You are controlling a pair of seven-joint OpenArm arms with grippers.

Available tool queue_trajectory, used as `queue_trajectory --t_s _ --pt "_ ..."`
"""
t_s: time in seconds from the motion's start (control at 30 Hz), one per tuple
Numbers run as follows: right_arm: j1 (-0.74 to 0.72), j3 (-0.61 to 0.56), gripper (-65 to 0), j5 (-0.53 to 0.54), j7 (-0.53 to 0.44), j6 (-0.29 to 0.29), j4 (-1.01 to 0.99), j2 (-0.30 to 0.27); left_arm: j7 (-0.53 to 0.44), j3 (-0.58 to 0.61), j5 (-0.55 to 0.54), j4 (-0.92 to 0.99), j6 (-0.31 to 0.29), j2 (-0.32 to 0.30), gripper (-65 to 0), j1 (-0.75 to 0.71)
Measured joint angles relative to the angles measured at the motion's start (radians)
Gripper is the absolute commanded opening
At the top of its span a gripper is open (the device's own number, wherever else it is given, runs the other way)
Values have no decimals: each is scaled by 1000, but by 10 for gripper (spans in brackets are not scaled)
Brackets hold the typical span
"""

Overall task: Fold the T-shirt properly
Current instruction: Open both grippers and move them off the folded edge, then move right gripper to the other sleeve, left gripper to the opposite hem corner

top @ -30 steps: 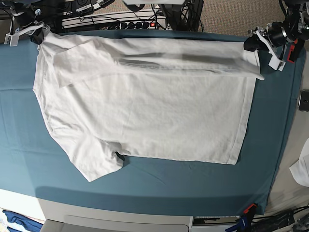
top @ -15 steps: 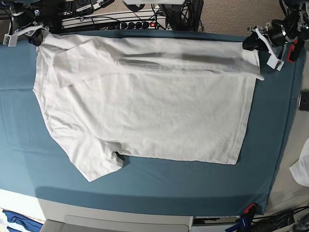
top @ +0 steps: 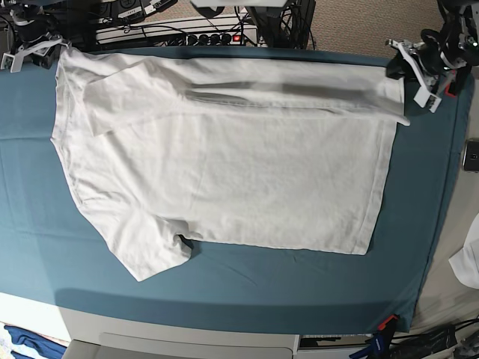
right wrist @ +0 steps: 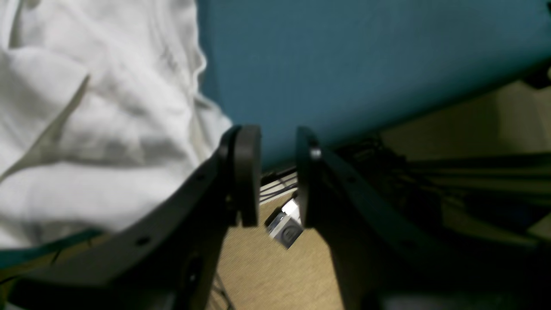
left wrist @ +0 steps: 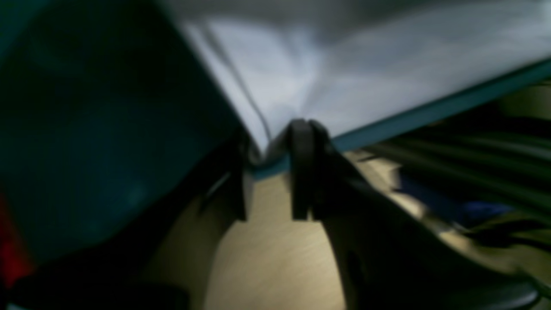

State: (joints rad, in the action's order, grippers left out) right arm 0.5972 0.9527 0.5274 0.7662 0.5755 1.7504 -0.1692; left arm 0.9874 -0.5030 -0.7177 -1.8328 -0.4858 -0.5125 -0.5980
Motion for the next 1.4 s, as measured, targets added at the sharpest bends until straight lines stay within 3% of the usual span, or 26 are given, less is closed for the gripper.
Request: queue_trajectory --t_s 0.07,0.33,0.43,0.63,0.83,0.93,1.07,1.13,1.27,1.4 --pt "-21 0 -499 -7 0 0 0 -18 31 -42 62 -27 11 -4 -494 -7" --pt "-137 1 -499 -41 -7 0 0 -85 -1 -179 56 -66 24 -70 -494 -5" --pt "-212 1 -499 -41 -11 0 0 -90 -74 -179 19 -65 67 -79 -494 17" --pt "-399 3 -499 -41 -12 0 -1 -61 -92 -166 -73 -48 68 -80 -495 183" --pt "-503 -56 -499 -42 -20 -3 -1 -25 -134 0 -9 105 128 -94 -495 432" --pt "-531 -165 -499 -72 -23 -3 -1 -27 -138 158 26 246 130 -92 -495 589" --pt "-539 -358 -499 -219 -39 0 -1 -19 -133 330 55 457 129 -86 -495 795" --pt "-537 -436 -499 -310 -59 -3 -1 -8 -134 370 66 550 130 -78 -495 896" --pt "-542 -526 -499 -410 -114 -94 -2 -7 -147 383 58 752 130 -57 -495 1097" --pt "-570 -550 -499 -444 -123 -98 -6 -8 -174 382 19 1003 115 -39 -495 1245"
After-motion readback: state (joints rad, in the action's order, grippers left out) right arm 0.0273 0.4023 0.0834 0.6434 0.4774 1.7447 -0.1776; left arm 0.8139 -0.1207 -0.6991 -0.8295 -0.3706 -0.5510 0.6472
